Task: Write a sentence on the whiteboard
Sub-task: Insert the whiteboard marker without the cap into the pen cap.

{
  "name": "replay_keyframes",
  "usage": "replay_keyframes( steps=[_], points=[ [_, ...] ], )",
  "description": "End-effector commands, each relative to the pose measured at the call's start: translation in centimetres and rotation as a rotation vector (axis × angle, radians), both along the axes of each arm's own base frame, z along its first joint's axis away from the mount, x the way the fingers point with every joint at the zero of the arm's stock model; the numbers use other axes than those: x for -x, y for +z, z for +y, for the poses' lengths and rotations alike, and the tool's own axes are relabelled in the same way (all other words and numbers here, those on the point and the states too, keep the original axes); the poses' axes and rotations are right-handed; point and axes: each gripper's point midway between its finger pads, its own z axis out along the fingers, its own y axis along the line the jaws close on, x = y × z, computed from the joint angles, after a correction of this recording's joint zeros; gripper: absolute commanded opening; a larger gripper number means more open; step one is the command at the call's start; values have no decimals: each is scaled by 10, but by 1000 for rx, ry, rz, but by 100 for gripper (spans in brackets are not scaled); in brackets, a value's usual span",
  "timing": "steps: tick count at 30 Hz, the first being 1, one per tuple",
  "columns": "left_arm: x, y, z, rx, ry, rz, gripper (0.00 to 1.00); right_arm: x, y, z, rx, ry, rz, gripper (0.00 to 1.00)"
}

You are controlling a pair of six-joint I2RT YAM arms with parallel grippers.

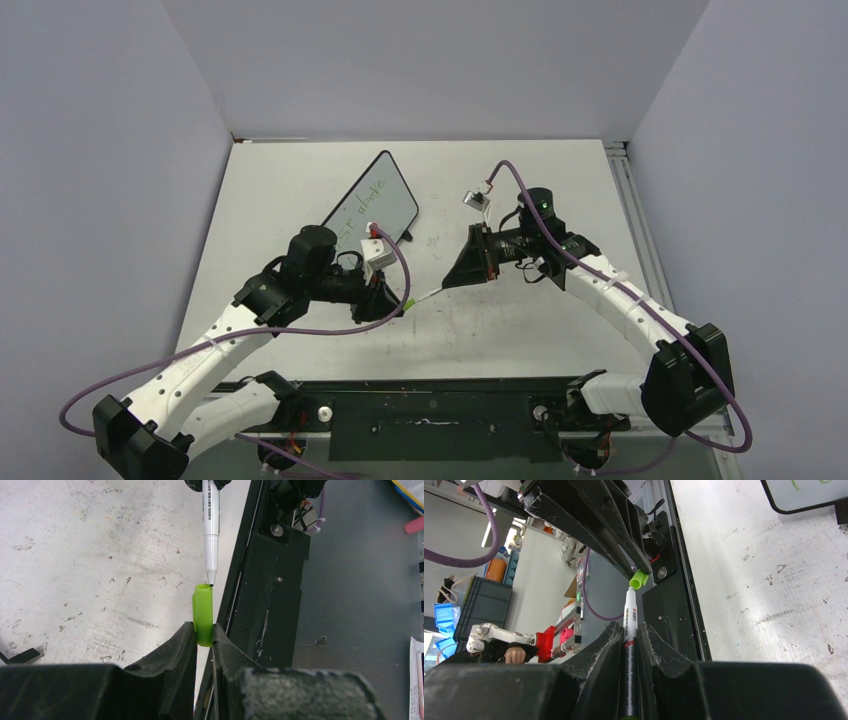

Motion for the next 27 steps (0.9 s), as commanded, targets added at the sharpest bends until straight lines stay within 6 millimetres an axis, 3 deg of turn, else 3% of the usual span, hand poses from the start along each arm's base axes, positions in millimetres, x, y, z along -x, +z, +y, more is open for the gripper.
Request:
replay_keyframes(
  steps=[1,21,27],
  points=[
    [-1,16,-6,54,-32,-40,0,-8,16,8,-36,9,-99,8],
    [-3,14,-3,43,-14,-48,0,-11,19,8,-40,-1,-106,7],
    [-6,8,-1,20,11,-38,0,-12,31,3,-68,-7,-126,6]
  ],
)
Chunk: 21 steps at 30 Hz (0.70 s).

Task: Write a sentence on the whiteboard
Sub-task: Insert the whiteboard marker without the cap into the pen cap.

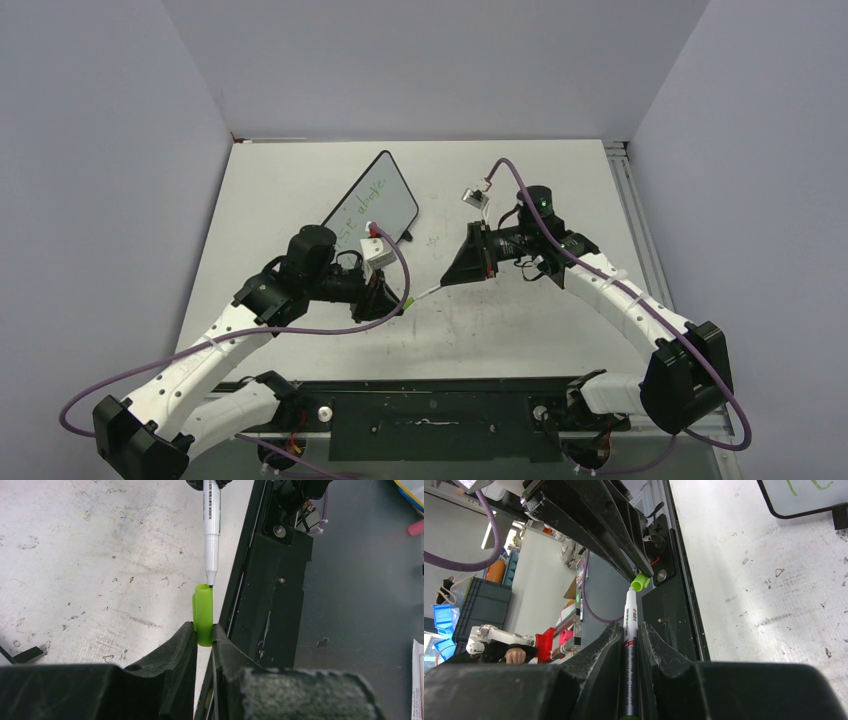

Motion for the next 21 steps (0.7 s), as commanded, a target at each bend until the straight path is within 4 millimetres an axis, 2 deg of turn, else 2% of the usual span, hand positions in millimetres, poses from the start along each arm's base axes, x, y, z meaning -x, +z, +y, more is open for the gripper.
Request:
replay_keyframes(
  steps=[1,10,21],
  points=[
    [-5,9,-2,21,4,-35,0,-9,29,-1,-69,-7,-125,6],
    [-5,9,-2,22,9,-36,0,-5,26,-6,-66,-1,-113,6],
    [-6,9,-4,26,4,-35,0,-3,17,-1,-47,22,-104,8]
  ],
)
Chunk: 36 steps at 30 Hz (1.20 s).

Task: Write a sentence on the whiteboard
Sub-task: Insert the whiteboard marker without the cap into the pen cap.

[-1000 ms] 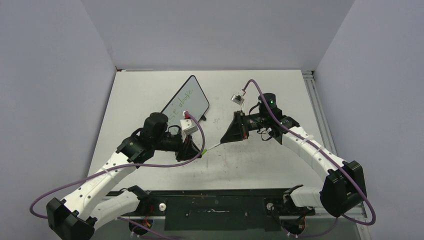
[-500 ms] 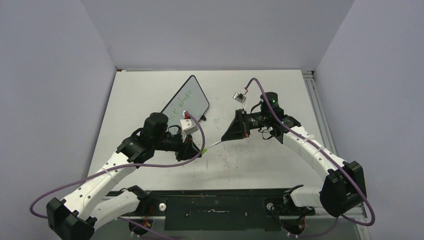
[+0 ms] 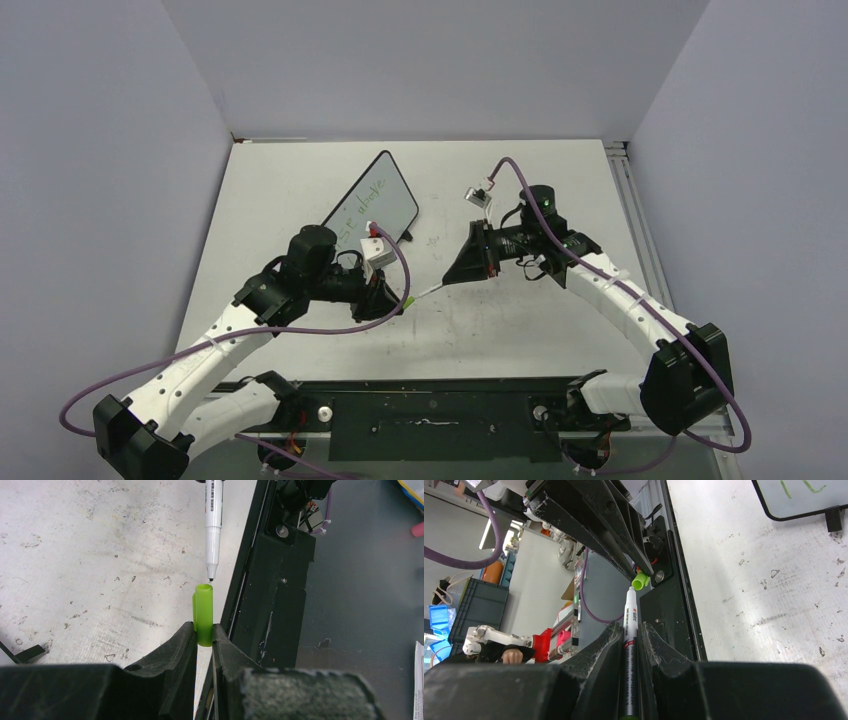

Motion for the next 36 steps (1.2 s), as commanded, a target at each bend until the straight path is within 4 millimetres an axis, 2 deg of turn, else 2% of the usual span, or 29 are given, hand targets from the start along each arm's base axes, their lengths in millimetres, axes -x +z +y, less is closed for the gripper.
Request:
replay_keyframes(
  steps=[1,17,28,36],
  points=[
    [-4,11,-4,33,-7,-35,0,1,14,2,-38,34,-90,8],
    [-3,12,-4,37,-11,-36,0,1,11,9,-29,40,-89,8],
    [-3,11,-4,35,-8,-36,0,0,30,4,-63,19,-132,6],
    [-2,12,-4,38,-12,-37,0,-6,25,2,-63,0,-113,6]
  ],
)
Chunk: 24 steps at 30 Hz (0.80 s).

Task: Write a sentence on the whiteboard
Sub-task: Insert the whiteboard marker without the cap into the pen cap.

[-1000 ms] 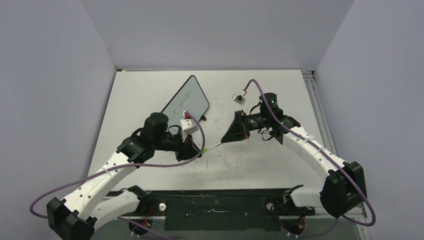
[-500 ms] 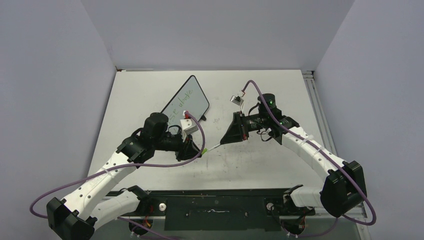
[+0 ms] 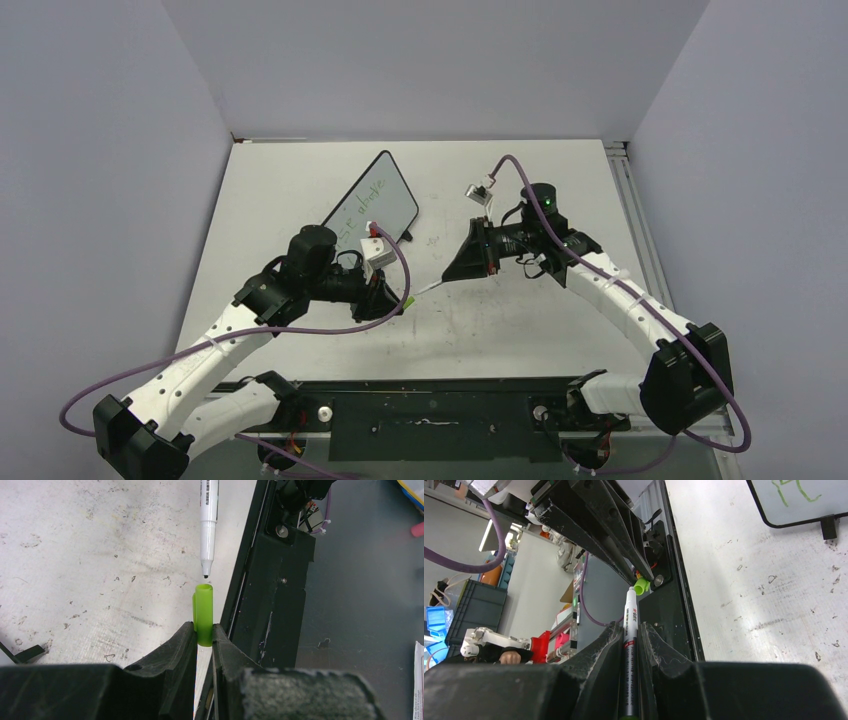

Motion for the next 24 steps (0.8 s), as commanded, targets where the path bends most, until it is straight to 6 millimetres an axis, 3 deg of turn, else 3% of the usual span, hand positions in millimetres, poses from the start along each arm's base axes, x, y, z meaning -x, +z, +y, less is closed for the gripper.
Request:
replay_keyframes(
  steps=[1,24],
  points=[
    [-2,12,-3,37,-10,-39,0,-4,22,1,-56,3,-100,6],
    [-4,14,-3,42,-1,-45,0,2,-3,2,1,25,-67,7]
  ],
)
